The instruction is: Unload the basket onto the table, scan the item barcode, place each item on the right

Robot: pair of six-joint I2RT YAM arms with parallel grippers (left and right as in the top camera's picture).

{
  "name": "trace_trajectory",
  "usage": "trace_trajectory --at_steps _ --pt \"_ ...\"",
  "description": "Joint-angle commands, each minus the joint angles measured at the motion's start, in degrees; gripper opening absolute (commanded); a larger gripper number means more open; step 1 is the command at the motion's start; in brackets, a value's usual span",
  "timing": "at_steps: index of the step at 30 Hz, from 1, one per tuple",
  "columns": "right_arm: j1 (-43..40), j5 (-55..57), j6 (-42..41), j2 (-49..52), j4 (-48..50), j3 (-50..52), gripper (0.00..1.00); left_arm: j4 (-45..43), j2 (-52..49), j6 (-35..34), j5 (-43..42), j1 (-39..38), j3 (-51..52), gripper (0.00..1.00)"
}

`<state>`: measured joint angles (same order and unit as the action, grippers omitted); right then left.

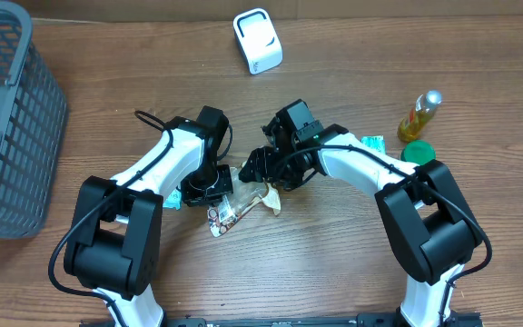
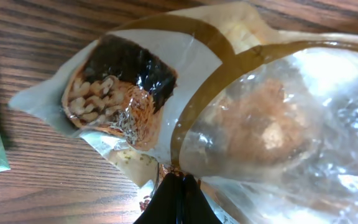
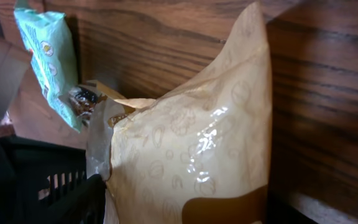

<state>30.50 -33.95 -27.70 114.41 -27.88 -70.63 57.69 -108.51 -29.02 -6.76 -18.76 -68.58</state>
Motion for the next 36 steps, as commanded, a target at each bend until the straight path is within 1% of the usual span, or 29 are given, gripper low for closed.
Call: trace_trajectory --at_steps 1,2,7,8,9,12,17,19,21,23,25,30,36 --pt "1.03 0.37 -1.25 0.61 2.91 2.01 0.64 -0.37 0.61 -1.01 -0.28 -0.83 0.5 0.04" --pt "1.05 -0.44 -1.22 0.61 3.54 2.05 0.61 -0.33 0.61 -0.98 -0.26 -0.83 0.5 0.04" --pt "1.05 -8.28 1.38 0.61 5.77 2.05 0.38 -0.35 0.61 -0.98 -0.26 -0.96 0.5 0.04" --pt "0.92 -9.99 2.36 0.59 5.75 2.05 0.28 -0.37 0.61 -1.01 -0.24 -1.14 0.52 0.04" --pt "0.79 -10.49 2.47 0.59 5.6 2.05 0.24 -0.39 0.61 -1.01 -0.26 -1.16 0.5 0.04" --pt "0.07 -10.8 2.69 0.59 4.52 2.03 0.21 -0.55 0.61 -1.03 -0.28 -1.14 0.5 0.04" --pt "-1.33 -10.73 8.33 0.59 2.49 2.03 0.18 -1.25 0.61 -1.53 -0.26 -1.14 0.5 0.04" --pt "-2.01 -10.73 9.29 0.59 2.05 2.03 0.14 -1.7 0.61 -1.92 -0.28 -1.14 0.5 0.04" --pt "-2.75 -10.73 10.01 0.59 1.84 2.03 0.06 -2.16 0.61 -2.29 -0.26 -1.14 0.5 0.04" --pt "-3.52 -10.73 10.01 0.59 1.46 2.03 0.04 -2.51 0.61 -2.34 -0.26 -1.14 0.5 0.05" --pt "-4.09 -10.73 9.99 0.59 0.5 2.03 0.04 -2.6 0.61 -2.34 -0.26 -1.14 0.5 0.06" --pt "-4.83 -10.73 9.99 0.59 0.31 2.03 0.04 -2.54 0.61 -2.32 -0.31 -1.14 0.5 0.14" --pt "-4.81 -10.73 10.03 0.59 0.31 2.03 0.04 -2.03 0.63 -2.21 -0.57 -0.87 -0.28 0.06"
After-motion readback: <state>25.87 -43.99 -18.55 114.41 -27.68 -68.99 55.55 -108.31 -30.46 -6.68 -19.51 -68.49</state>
